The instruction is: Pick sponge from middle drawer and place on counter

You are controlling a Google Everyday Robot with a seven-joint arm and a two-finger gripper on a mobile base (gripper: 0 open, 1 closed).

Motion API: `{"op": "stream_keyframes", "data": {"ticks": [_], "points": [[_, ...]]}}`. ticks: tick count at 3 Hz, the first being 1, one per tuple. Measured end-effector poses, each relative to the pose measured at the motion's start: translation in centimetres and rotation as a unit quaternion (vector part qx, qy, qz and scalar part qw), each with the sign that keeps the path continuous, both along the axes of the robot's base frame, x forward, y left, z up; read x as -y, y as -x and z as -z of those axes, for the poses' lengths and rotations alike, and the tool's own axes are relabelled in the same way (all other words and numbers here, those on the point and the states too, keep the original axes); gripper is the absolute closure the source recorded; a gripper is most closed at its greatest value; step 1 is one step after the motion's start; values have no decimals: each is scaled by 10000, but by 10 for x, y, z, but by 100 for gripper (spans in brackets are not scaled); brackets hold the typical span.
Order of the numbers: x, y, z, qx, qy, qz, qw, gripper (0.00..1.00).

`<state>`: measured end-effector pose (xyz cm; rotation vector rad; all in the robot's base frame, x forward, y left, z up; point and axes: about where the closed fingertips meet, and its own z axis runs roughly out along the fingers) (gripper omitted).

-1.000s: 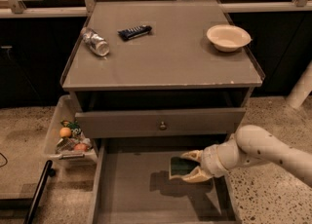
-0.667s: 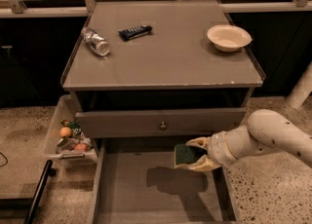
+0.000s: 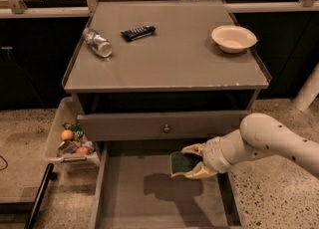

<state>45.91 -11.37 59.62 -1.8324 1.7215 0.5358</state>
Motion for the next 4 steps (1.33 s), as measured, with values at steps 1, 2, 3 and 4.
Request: {"op": "stream_keyframes", "data": {"ticks": [1, 2, 3, 4], "points": [[-23, 11, -10, 165, 171, -292, 9993, 100], [-47, 22, -61, 564, 349, -720, 9952, 100], [-60, 29, -113, 899, 457, -1013, 9897, 100], [-56, 21, -172, 1125, 439, -1077, 9868, 100]]}}
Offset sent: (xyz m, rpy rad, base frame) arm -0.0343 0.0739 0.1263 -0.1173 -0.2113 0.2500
